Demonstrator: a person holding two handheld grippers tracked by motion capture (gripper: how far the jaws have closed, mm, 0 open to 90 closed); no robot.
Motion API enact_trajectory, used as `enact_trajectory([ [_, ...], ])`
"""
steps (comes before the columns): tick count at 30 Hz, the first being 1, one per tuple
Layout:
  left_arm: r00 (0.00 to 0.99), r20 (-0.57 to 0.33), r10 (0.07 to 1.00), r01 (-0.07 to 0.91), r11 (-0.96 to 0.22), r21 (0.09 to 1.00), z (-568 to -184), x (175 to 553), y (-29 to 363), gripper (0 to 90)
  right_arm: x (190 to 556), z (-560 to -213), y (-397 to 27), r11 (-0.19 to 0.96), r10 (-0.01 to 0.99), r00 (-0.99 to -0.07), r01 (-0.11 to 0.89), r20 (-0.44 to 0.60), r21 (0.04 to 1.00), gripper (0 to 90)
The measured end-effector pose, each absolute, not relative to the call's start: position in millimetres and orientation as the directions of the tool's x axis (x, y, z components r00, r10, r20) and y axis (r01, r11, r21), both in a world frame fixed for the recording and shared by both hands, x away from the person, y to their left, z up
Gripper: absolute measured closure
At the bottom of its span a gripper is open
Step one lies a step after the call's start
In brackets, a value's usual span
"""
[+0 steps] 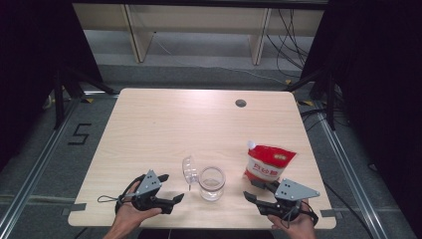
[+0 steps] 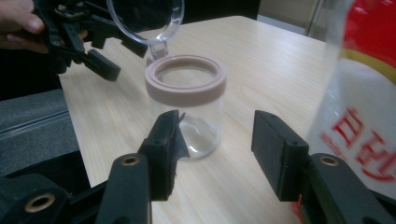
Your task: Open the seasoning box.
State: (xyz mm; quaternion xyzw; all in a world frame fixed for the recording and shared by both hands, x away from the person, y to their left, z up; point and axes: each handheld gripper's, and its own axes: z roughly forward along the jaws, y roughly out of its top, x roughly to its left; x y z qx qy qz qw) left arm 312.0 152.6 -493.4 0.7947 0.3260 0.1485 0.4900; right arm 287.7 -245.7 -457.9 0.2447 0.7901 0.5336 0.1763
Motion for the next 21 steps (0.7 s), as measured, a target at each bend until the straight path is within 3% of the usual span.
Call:
enact_trajectory([
  [21,0.746,-0.088,0.66,0.37,-0.301,0.879,-490.8,312.5,152.7,15.1,269.6,-472.1,-295.2,0.286,0.687,-0.726,0.314,0.035,0.905,39.4],
])
